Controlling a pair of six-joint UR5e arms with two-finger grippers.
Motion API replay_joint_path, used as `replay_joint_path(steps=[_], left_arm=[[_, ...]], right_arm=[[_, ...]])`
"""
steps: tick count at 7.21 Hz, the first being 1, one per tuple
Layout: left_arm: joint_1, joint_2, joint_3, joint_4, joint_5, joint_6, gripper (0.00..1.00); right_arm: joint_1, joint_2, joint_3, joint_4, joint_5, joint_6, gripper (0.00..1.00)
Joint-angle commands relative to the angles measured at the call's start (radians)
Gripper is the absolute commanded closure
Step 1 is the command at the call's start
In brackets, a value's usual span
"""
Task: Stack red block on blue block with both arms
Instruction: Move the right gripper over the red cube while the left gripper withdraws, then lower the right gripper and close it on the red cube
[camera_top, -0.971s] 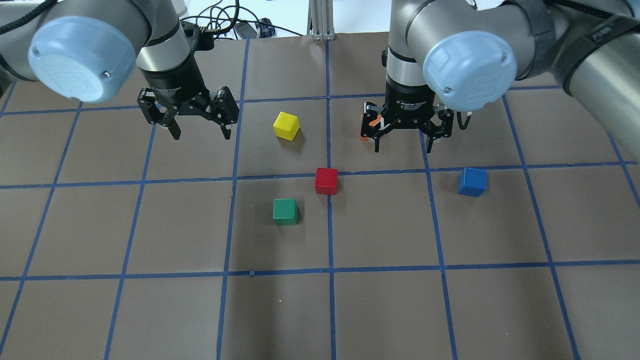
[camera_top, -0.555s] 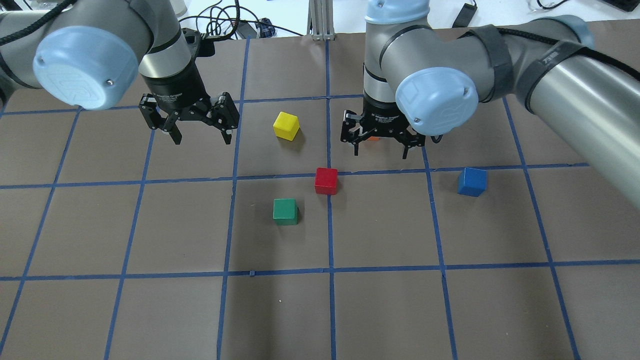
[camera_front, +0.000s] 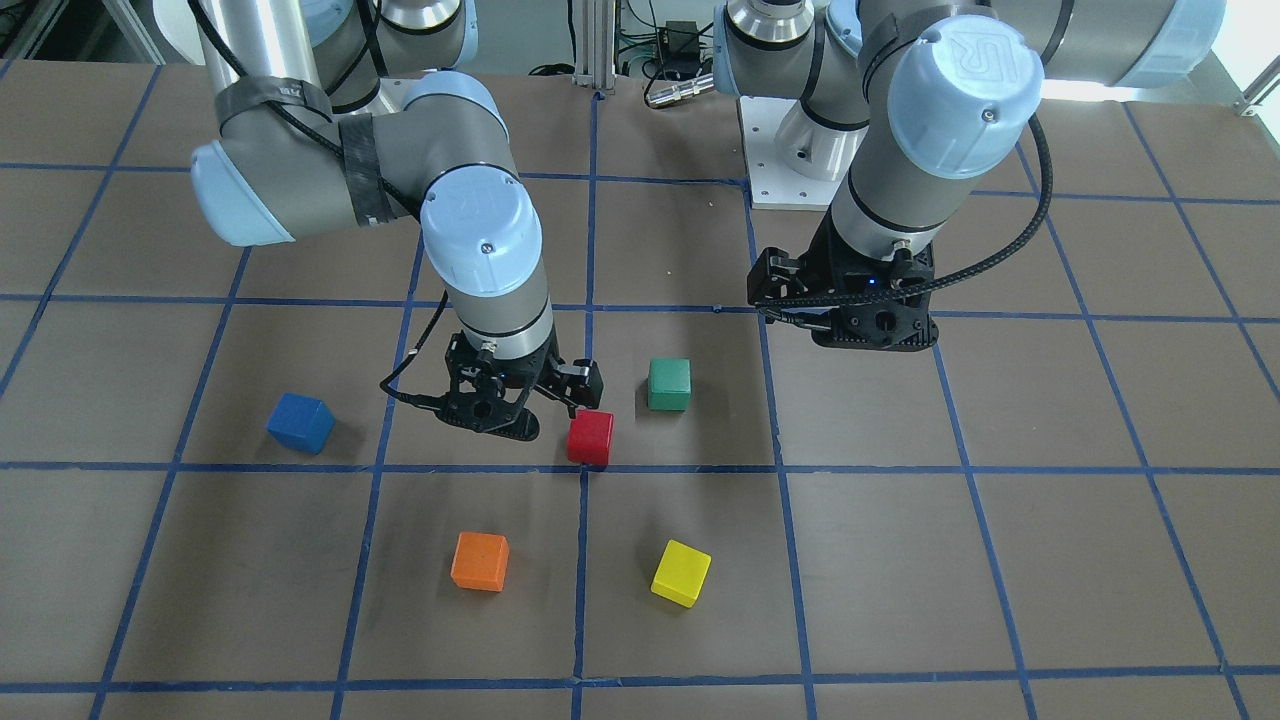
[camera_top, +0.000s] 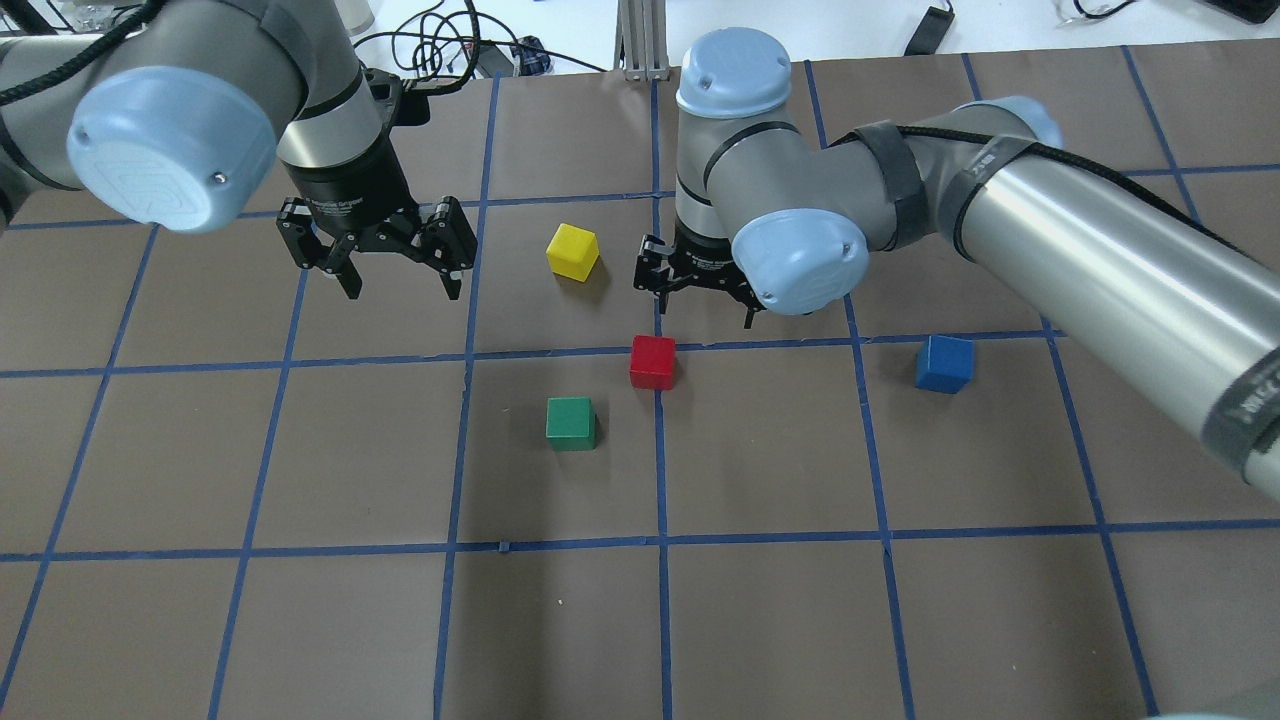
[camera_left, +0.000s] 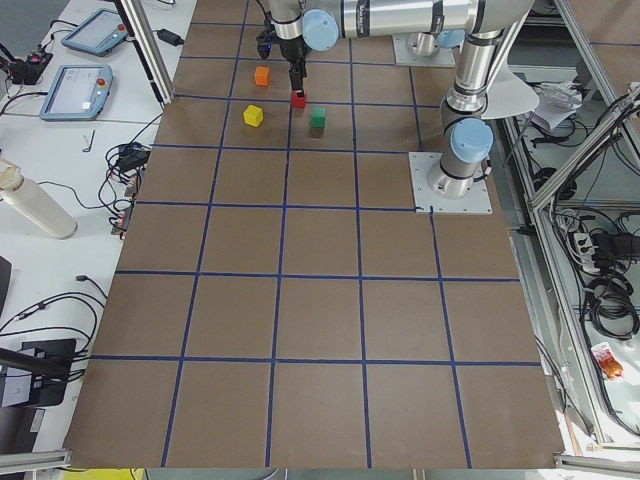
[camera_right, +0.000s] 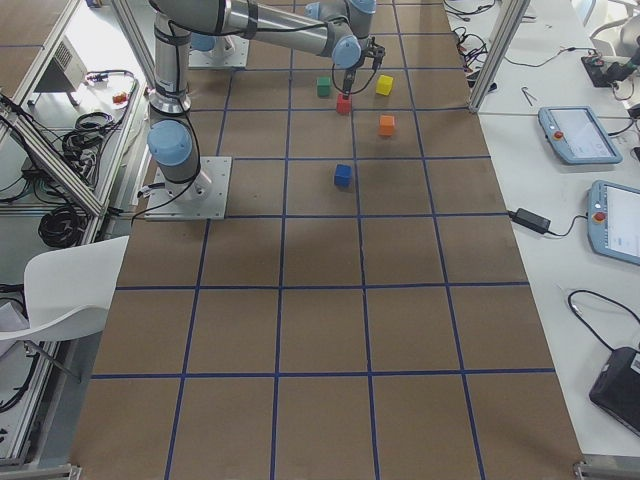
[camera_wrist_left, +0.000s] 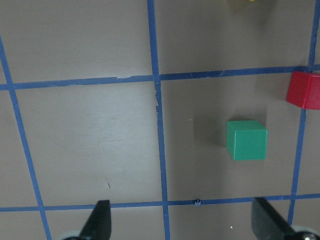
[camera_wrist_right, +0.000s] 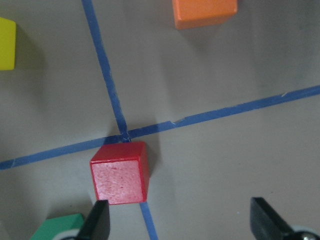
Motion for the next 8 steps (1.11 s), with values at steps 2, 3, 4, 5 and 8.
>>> replay_joint_path(steps=[2, 3, 4, 5, 8], left_arm=[[0.016, 0.012, -0.005, 0.000, -0.002, 0.008, 0.00], [0.016, 0.015, -0.014, 0.000, -0.002, 0.002, 0.00], [0.016, 0.018, -0.019, 0.002, -0.002, 0.002, 0.00], [0.016, 0.018, -0.020, 0.006, -0.002, 0.000, 0.00], [0.016, 0.017, -0.022, 0.012, -0.002, 0.002, 0.00]], right_arm=[[0.033, 0.069, 0.000, -0.113, 0.072, 0.050, 0.00], [0.036, 0.079, 0.000, -0.120, 0.072, 0.072, 0.00], [0.036, 0.087, 0.000, -0.121, 0.074, 0.098, 0.00], [0.036, 0.089, 0.000, -0.114, 0.074, 0.142, 0.00], [0.042, 0.129, 0.002, -0.117, 0.077, 0.169, 0.00]])
